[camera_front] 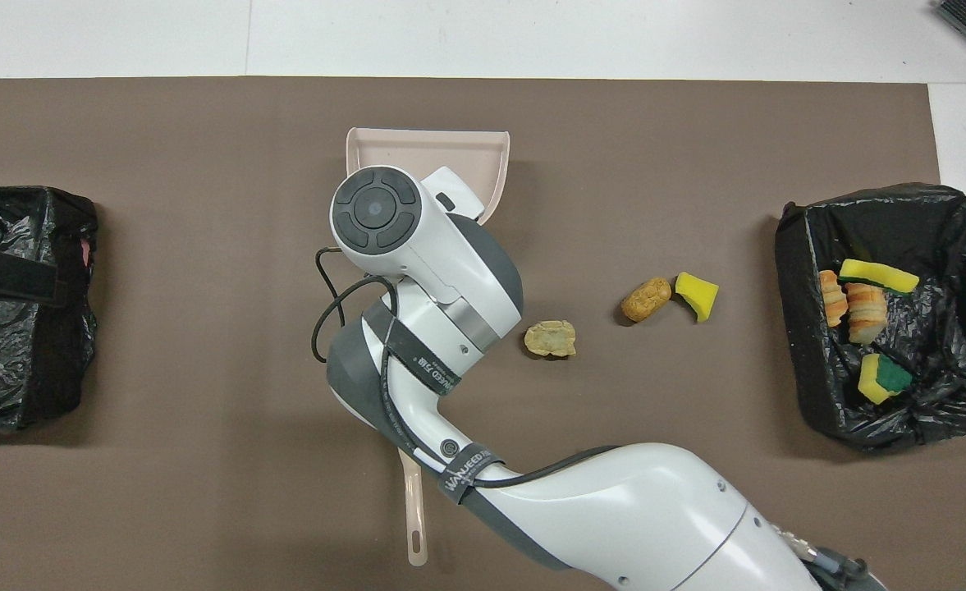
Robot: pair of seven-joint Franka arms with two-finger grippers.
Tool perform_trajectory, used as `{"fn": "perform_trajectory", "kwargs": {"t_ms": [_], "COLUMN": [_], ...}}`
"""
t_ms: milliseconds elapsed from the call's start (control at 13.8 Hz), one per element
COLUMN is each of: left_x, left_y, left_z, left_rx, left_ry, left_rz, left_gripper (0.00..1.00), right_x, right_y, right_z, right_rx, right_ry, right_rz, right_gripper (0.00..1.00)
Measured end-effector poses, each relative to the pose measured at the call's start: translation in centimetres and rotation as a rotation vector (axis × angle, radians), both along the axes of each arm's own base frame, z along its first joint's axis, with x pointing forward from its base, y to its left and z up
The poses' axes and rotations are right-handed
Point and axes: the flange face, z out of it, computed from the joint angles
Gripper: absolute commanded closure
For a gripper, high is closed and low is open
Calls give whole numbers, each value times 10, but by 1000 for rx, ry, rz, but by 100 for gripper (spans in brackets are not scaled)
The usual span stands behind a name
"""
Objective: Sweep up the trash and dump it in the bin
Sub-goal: 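Bring the empty dustpan back to the table center with the right gripper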
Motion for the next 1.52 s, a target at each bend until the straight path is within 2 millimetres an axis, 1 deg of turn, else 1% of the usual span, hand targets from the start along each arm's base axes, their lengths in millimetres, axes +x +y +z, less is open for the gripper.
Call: {"fn": "perform_trajectory", "kwargs": {"t_ms": [145,289,506,651,723,796,1013,1085,1230,1375,1519], "left_x": [0,0,0,0,0,0,0,0,0,0,0], "left_y": [0,0,0,0,0,0,0,0,0,0,0], "left_z": [0,0,0,0,0,0,0,0,0,0,0], "left_rx": [0,0,0,0,0,0,0,0,0,0,0], "left_ry": [0,0,0,0,0,0,0,0,0,0,0], "left_rz": [0,0,0,0,0,0,0,0,0,0,0], "left_gripper": [0,0,0,0,0,0,0,0,0,0,0], "right_x": [-9,-17,-18,-18,-19,-19,-19,-18,-18,-14,-3], "right_y": [12,23,28,28,29,29,29,28,28,24,12], "right_z": [-3,-11,-29,-39,-41,-43,-43,-43,-42,-39,-24], "right_rx": [12,8,19,25,27,33,46,50,50,53,68], "right_ry": [8,18,45,67,74,82,93,96,96,91,73], "right_rz": [4,12,8,3,1,-2,-9,-12,-12,-19,-40], "right_gripper": [100,100,100,97,93,91,80,78,67,51,41]}}
